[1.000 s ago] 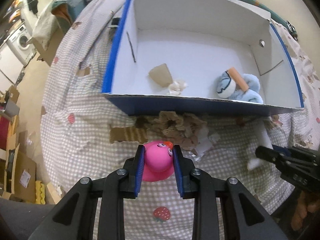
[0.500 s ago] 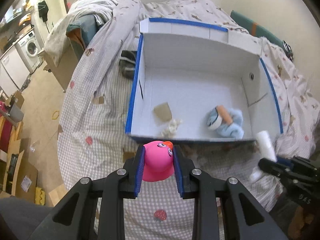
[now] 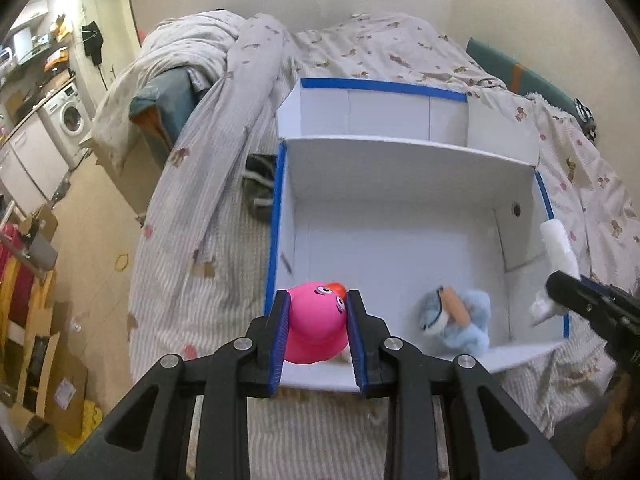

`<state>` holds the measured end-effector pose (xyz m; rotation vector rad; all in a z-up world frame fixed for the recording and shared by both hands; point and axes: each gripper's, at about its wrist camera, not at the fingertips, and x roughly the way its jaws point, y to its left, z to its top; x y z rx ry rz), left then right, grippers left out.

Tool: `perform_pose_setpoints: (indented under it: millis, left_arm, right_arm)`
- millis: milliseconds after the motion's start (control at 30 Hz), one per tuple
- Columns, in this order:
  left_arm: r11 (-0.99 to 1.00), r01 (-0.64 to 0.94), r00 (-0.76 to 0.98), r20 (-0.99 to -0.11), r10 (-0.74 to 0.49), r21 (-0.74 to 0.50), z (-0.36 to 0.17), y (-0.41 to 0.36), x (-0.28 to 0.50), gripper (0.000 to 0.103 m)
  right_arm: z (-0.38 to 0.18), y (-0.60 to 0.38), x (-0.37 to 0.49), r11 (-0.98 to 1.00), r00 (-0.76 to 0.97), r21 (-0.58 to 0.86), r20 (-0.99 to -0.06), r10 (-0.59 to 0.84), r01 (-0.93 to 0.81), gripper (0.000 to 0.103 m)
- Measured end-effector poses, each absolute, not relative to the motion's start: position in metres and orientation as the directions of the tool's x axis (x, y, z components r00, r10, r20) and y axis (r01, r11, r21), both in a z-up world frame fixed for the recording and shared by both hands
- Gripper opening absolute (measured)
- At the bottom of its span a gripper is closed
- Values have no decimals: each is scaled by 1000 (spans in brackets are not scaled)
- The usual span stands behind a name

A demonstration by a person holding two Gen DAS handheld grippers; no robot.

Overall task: Organize soft objects
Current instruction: 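Carry the pink plush and white plush into the box with both grippers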

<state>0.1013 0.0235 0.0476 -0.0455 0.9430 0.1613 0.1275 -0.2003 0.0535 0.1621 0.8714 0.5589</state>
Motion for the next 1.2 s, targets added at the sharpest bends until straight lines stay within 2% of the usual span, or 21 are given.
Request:
perform_pose_setpoints:
  millis: [300,567,1200]
  left_arm:
    - [995,-85,567,-818,95,57,18,5,155,25]
    - [991,-128,516,-856,36,-36,-10,18,169,25]
    - [993,-109,502,-860,90,41,-28,3,168,25]
  right_arm:
    - [12,-187,169,867,502,334,-713,490,-371,22]
    - [-17,-173,174,874,456,290,-764,457,-390,22]
    - [-33,-161,181,874,399,293,-802,445,-387,22]
